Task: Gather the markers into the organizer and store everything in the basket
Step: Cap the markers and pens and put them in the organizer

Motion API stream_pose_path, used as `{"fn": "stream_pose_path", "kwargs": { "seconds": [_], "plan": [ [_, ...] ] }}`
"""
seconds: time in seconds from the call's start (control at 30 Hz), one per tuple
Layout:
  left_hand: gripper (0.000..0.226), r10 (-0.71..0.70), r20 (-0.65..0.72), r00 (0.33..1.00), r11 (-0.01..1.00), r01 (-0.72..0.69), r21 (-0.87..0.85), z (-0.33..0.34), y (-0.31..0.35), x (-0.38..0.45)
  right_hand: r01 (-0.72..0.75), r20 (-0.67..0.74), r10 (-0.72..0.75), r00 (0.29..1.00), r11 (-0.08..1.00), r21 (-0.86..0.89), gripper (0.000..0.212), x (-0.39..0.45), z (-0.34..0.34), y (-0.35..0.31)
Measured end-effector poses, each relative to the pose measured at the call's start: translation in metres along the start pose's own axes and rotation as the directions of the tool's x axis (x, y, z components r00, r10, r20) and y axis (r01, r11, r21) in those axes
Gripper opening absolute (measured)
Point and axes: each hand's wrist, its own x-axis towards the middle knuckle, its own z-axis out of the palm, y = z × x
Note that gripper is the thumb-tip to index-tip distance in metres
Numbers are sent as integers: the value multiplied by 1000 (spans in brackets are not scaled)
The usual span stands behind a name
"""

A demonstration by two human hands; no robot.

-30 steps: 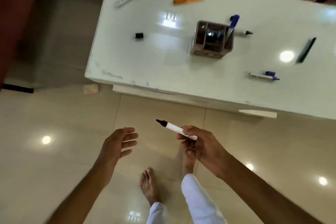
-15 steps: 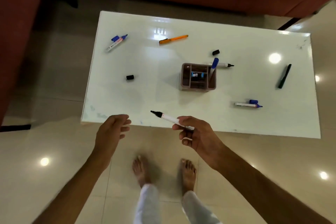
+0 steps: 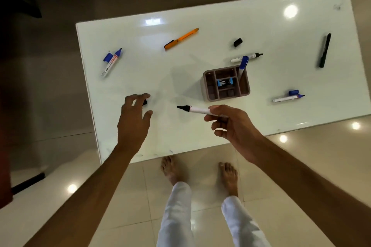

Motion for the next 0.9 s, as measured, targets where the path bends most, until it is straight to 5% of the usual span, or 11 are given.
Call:
{"fn": "stream_pose_path", "kwargs": {
  "seconds": [0.1, 0.37, 0.57, 0.73, 0.8, 0.9],
  "plan": [
    [38, 41, 46, 998, 961, -52, 273, 7, -9, 18, 4, -28, -4, 1000, 1000, 23, 21, 3, 4, -2],
    [19, 42, 43, 998, 981, -49, 188, 9, -40, 30, -46, -48, 46, 998, 999, 9, 22, 1, 0, 17],
    [26, 74, 124, 990, 952, -107, 287, 14, -49, 21, -64, -41, 62, 997, 997, -48, 21, -6, -7, 15],
    [17, -191, 141, 971, 951, 219, -220, -15, -3, 18, -31, -63, 27, 998, 997, -73, 20, -13, -17, -1],
    [19, -285, 303, 909, 815, 397, -422, -31, 23, 12, -18, -84, 12, 996, 997, -80, 22, -14, -19, -8],
    [21, -243, 564, 789, 481, 603, -636, -51, 59, 4, 21, -60, -27, 998, 995, -95, 23, -15, -22, -19]
  ]
}}
